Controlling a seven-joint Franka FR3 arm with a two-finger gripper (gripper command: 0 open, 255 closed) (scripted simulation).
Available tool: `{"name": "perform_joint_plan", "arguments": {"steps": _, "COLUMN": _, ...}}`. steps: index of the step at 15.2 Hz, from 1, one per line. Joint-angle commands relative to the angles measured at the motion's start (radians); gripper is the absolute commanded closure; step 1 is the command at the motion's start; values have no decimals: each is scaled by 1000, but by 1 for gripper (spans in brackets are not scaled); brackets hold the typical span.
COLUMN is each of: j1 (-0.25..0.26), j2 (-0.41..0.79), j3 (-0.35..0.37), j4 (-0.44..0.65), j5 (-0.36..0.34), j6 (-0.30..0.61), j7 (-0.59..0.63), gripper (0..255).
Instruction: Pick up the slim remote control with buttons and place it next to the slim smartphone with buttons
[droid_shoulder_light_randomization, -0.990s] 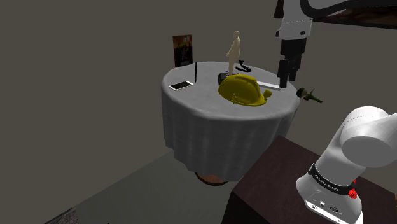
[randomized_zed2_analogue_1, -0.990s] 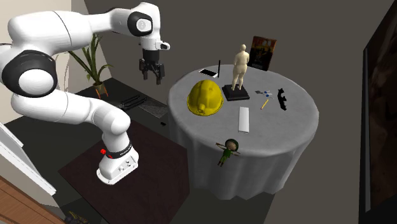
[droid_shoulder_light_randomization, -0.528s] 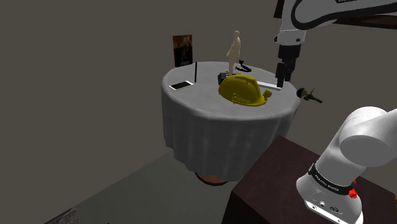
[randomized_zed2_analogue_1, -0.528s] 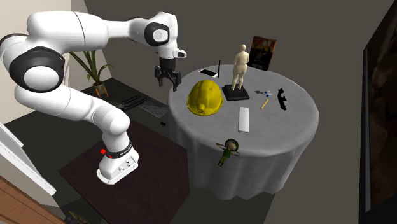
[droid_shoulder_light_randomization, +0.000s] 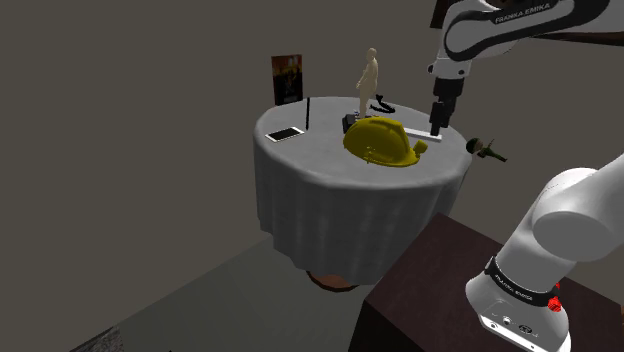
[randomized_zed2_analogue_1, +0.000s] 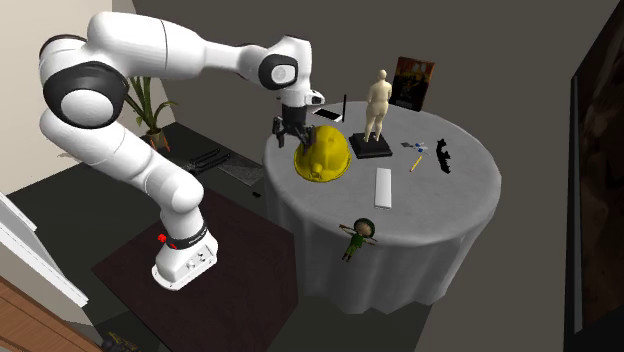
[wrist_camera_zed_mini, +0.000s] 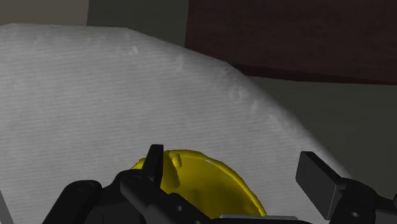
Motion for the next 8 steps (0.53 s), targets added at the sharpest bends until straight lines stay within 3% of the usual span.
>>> {"name": "perform_joint_plan", "arguments": {"steps": 1, "j1": -3, "j2": 60, "j3": -44, "j4": 33, "j5": 1, "j6": 43, "j7": -58, "gripper": 0}}
{"name": "perform_joint_plan", "arguments": {"steps": 8, "j1": -1, "j2": 311, "j3": -177, "j4": 182, "j5": 93, "j6": 177, "j7": -270, "gripper": 0}}
